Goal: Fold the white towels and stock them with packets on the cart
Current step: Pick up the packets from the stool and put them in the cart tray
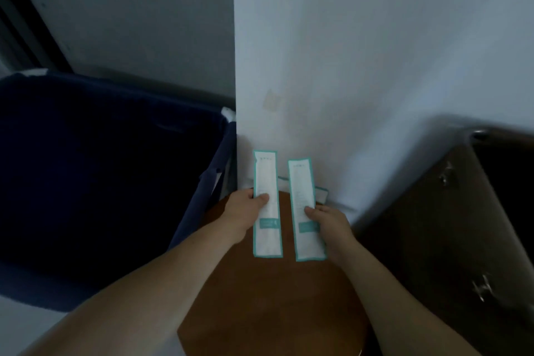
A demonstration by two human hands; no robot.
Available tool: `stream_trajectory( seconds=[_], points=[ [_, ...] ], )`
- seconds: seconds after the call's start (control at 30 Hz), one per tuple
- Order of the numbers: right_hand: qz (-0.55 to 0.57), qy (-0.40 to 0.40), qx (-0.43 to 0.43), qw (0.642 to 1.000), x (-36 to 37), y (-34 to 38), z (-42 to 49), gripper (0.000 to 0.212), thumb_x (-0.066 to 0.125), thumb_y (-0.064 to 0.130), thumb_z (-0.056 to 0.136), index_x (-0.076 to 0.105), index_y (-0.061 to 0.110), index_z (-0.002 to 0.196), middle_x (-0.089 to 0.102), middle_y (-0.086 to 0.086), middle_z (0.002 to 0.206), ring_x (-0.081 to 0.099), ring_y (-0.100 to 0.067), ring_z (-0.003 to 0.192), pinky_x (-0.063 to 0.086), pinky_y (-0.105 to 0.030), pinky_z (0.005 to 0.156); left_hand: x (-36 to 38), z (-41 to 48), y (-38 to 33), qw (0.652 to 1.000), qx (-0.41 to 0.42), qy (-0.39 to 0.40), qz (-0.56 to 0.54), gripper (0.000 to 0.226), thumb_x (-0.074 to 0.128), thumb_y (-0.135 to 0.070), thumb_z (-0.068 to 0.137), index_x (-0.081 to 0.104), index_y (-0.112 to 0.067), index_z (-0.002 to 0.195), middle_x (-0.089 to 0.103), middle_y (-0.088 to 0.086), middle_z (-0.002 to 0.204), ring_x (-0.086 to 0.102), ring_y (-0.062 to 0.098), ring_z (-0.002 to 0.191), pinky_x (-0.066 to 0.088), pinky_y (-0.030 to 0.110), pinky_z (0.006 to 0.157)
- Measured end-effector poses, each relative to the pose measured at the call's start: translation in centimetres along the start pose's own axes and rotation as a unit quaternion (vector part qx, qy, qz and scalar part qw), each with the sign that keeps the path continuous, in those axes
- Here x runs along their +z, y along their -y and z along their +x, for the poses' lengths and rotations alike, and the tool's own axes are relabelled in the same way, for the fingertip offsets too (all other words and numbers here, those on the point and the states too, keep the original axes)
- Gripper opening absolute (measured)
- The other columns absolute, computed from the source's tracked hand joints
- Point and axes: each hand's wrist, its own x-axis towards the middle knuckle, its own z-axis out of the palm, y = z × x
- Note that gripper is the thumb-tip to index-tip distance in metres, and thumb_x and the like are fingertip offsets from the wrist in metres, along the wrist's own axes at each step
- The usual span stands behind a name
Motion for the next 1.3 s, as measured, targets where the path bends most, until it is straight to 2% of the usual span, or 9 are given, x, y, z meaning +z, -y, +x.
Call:
stream_trajectory(
  seconds=[0.2, 0.33, 0.43, 0.57, 0.83, 0.93, 1.13, 1.2, 1.3],
  points=[
    [0.004, -0.073, -0.067, 0.995, -3.3, 4.6, -9.4, 0.011, 0.073, 0.009, 0.086, 0.071, -0.001, 0.089, 0.073, -0.022, 0.085, 0.069, -0.032, 0.07, 0.061, -0.05, 0.072, 2.5, -5.5, -5.2, 0.995, 0.083, 0.032, 0.051, 0.014, 0.066, -0.023, 0.094, 0.069, -0.013, 0.086, 0.073, 0.008, 0.094, 0.069, 0.026, 0.086, 0.057, 0.04, 0.08],
    [0.036, -0.135, -0.123, 0.983, -7.4, 7.6, -14.3, 0.01, 0.076, 0.013, 0.085, 0.072, 0.005, 0.084, 0.075, -0.018, 0.083, 0.073, -0.034, 0.075, 0.061, -0.046, 0.068, 6.3, -9.2, -9.1, 0.989, 0.131, 0.067, 0.031, 0.013, 0.069, -0.018, 0.089, 0.069, -0.005, 0.089, 0.073, 0.012, 0.092, 0.069, 0.026, 0.077, 0.057, 0.037, 0.07],
    [0.071, -0.138, -0.148, 0.977, -11.4, 8.8, -17.7, 0.013, 0.072, 0.016, 0.088, 0.07, 0.003, 0.092, 0.076, -0.012, 0.082, 0.074, -0.027, 0.073, 0.059, -0.037, 0.065, 10.7, -13.2, -11.3, 0.982, 0.155, 0.108, 0.018, 0.017, 0.072, -0.02, 0.08, 0.069, -0.004, 0.085, 0.073, 0.015, 0.091, 0.071, 0.031, 0.08, 0.058, 0.046, 0.073],
    [0.056, -0.177, -0.167, 0.968, -18.7, 8.3, -22.5, 0.018, 0.071, 0.021, 0.09, 0.07, 0.006, 0.099, 0.076, -0.009, 0.084, 0.075, -0.025, 0.076, 0.061, -0.043, 0.074, 17.8, -18.6, -12.3, 0.968, 0.191, 0.162, 0.034, 0.018, 0.07, -0.023, 0.07, 0.07, -0.006, 0.075, 0.074, 0.016, 0.084, 0.071, 0.032, 0.077, 0.058, 0.05, 0.075],
    [0.062, -0.32, -0.17, 0.93, -37.3, 3.0, -33.9, 0.009, 0.077, 0.017, 0.083, 0.072, 0.01, 0.083, 0.076, -0.004, 0.076, 0.072, -0.015, 0.062, 0.055, -0.025, 0.053, 35.1, -32.5, -9.2, 0.932, 0.184, 0.309, 0.049, 0.022, 0.071, -0.012, 0.088, 0.061, -0.004, 0.106, 0.069, 0.016, 0.104, 0.069, 0.035, 0.094, 0.057, 0.052, 0.086],
    [0.065, -0.361, -0.158, 0.917, -44.1, 0.3, -38.3, 0.011, 0.078, 0.017, 0.082, 0.07, 0.009, 0.082, 0.074, -0.006, 0.078, 0.07, -0.015, 0.063, 0.051, -0.022, 0.049, 41.5, -37.0, -7.0, 0.918, 0.193, 0.34, 0.068, 0.022, 0.071, -0.01, 0.088, 0.062, -0.004, 0.107, 0.069, 0.017, 0.105, 0.068, 0.034, 0.095, 0.057, 0.048, 0.084],
    [0.069, -0.403, -0.136, 0.903, -54.5, -4.0, -45.4, 0.01, 0.076, 0.013, 0.084, 0.071, 0.006, 0.089, 0.073, -0.009, 0.08, 0.069, -0.02, 0.065, 0.055, -0.027, 0.058, 52.3, -43.5, -4.7, 0.898, 0.192, 0.387, 0.085, 0.019, 0.07, -0.003, 0.086, 0.065, -0.001, 0.104, 0.07, 0.021, 0.106, 0.068, 0.032, 0.086, 0.058, 0.038, 0.067],
    [0.068, -0.435, -0.134, 0.888, -57.4, -4.6, -46.8, 0.009, 0.077, 0.014, 0.083, 0.071, 0.008, 0.084, 0.072, -0.006, 0.077, 0.068, -0.019, 0.066, 0.056, -0.027, 0.059, 55.4, -44.9, -4.3, 0.89, 0.195, 0.401, 0.097, 0.012, 0.071, -0.004, 0.084, 0.065, -0.006, 0.095, 0.07, 0.02, 0.105, 0.068, 0.036, 0.092, 0.059, 0.048, 0.078],
    [0.076, -0.447, -0.129, 0.882, -61.1, -5.1, -47.0, 0.01, 0.078, 0.013, 0.082, 0.069, 0.008, 0.083, 0.073, -0.009, 0.082, 0.071, -0.025, 0.076, 0.061, -0.038, 0.075, 59.6, -46.1, -4.2, 0.881, 0.2, 0.414, 0.113, 0.011, 0.073, -0.007, 0.084, 0.065, -0.011, 0.091, 0.07, 0.018, 0.103, 0.068, 0.036, 0.095, 0.057, 0.055, 0.085]
  ],
)
